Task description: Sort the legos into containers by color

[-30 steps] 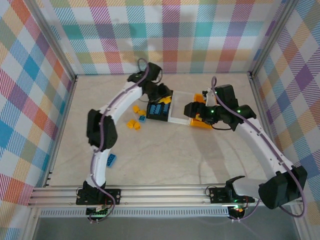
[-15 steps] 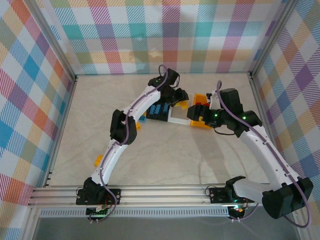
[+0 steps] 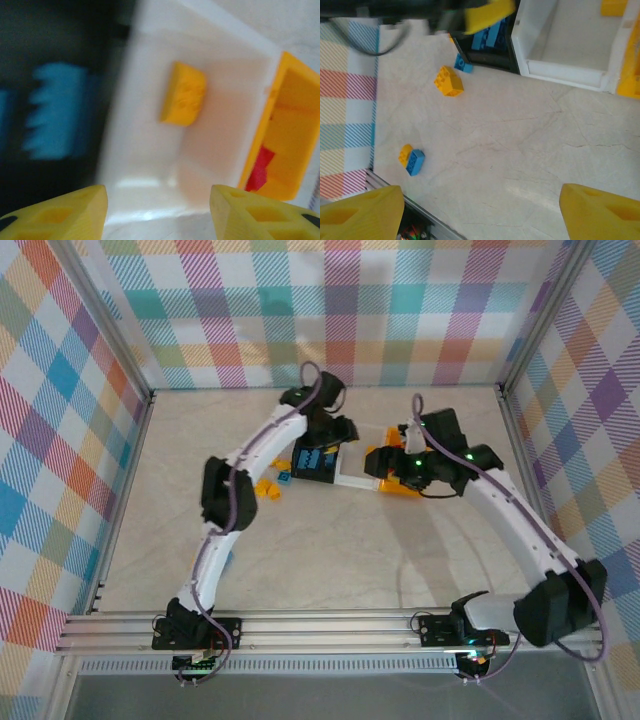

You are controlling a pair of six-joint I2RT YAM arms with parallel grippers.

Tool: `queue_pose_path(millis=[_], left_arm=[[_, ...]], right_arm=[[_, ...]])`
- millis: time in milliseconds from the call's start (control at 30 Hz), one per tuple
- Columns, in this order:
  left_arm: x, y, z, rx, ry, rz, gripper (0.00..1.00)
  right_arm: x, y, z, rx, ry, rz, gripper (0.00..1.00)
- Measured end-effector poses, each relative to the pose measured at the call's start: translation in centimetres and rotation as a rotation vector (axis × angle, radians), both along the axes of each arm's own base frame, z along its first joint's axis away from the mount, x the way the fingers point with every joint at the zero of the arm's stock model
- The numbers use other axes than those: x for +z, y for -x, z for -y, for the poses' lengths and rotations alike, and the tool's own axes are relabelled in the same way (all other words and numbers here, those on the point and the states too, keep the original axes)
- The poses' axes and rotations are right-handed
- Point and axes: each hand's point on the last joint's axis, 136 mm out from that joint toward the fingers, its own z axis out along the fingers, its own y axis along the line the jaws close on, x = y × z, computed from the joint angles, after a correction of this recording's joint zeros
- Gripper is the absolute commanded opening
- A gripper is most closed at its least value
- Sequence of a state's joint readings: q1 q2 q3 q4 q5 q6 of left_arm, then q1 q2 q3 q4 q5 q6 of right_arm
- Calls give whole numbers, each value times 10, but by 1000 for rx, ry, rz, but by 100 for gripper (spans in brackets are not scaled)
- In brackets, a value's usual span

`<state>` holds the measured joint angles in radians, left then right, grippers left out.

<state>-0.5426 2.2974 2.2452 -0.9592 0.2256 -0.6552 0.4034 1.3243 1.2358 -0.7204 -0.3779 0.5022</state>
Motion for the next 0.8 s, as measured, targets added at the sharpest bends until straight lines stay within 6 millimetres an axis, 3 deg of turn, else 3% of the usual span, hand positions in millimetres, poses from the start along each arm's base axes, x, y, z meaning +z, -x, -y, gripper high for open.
queue_pose_path(millis=[200, 267, 367, 467, 567, 800], left_arm=[[60, 59, -166, 274, -66, 51, 58], [67, 80, -204, 350, -83, 71, 59], [58, 117, -224, 374, -112, 47, 60], [34, 156, -238, 369, -165, -27, 63], [22, 187, -252, 368, -229, -86, 69], [6, 240, -273, 375, -304, -158, 77]], right_arm=[[-30, -3, -78, 238, 69, -44, 80], [-44, -4, -104, 307, 95, -60, 80], [-65, -10, -144, 403, 140, -72, 81], [-87, -15, -182, 477, 179, -75, 81], [-108, -19, -208, 522, 216, -87, 82], [-148, -36, -237, 550, 300, -78, 81]])
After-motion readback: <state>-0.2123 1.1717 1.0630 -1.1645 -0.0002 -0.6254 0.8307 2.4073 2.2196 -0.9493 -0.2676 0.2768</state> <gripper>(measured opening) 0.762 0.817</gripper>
